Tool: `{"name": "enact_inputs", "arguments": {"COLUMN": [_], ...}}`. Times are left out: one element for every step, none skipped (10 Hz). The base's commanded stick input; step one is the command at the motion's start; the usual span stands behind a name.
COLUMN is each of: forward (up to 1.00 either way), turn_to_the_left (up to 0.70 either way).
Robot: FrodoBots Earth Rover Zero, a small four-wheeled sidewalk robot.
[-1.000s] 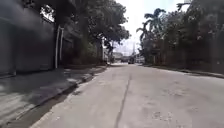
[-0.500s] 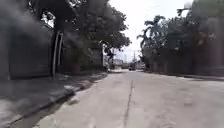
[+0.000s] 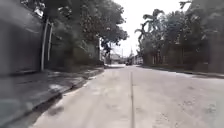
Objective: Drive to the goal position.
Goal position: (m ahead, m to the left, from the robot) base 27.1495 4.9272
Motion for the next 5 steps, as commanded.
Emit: {"name": "enact_inputs", "arguments": {"forward": [1.0,1.0,1.0,1.0,1.0], "turn_to_the_left": [-0.19,-0.15,-0.05,-0.02,0.0]}}
